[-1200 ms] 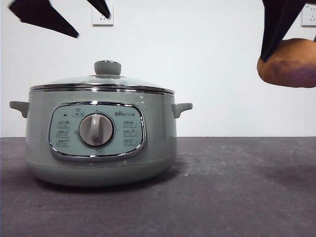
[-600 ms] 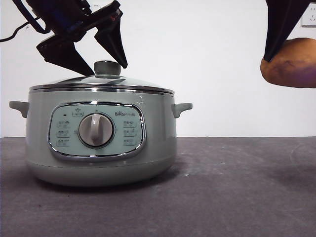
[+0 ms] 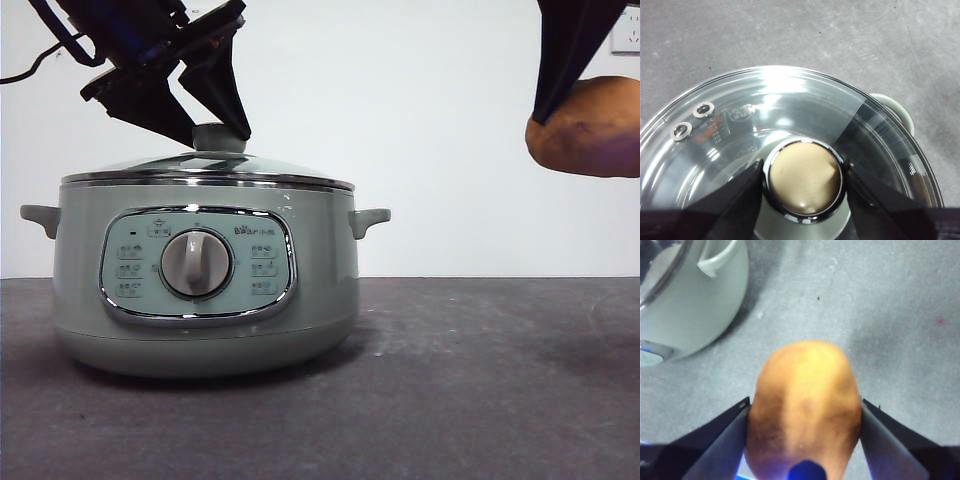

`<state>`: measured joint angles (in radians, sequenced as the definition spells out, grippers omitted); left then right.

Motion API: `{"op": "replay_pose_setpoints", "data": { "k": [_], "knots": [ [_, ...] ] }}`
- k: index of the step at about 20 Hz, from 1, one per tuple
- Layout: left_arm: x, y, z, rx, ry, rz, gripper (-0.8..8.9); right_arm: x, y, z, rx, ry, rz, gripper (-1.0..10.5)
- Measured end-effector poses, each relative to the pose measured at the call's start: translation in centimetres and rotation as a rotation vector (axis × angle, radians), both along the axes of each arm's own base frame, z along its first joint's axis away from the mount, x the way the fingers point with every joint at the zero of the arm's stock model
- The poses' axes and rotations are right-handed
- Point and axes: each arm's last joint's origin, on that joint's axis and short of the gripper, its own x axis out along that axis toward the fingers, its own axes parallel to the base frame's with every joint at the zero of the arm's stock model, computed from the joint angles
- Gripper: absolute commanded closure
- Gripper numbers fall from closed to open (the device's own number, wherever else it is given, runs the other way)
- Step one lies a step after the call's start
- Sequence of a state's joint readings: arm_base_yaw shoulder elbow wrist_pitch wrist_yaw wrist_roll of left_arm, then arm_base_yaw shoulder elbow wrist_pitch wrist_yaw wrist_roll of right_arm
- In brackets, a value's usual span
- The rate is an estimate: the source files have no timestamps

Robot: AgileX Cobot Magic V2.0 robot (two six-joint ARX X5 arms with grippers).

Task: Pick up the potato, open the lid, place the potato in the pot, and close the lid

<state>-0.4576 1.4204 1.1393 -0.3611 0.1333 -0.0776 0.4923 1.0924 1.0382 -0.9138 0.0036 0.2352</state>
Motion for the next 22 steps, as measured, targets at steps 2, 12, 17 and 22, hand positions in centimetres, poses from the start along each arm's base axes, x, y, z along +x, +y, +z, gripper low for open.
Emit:
{"op": "replay_pose_setpoints", "data": {
  "k": [2, 12, 17, 22],
  "knots": [
    [-0.1, 0.1, 0.2, 0.009, -0.004, 0.008, 8.22, 0.2, 0.1, 0.2, 0.017, -0.026, 0.002, 9.6],
    [-8.2, 4.3, 12.8, -0.076, -0.380, 0.049, 8.22, 1.5, 2.1, 2.0, 0.226, -0.168, 0.133, 9.6],
    [-14.6, 7.7, 16.2, -0.059, -0.494, 0.117, 8.22, 4.3, 5.9, 3.9, 0.235, -0.182, 0.222, 9.6],
    [-19.4, 10.5, 17.0, -0.040, -0.584, 0.233, 8.22, 8.4, 12.3, 4.6, 0.195, -0.178, 0.358, 9.6]
  ]
}}
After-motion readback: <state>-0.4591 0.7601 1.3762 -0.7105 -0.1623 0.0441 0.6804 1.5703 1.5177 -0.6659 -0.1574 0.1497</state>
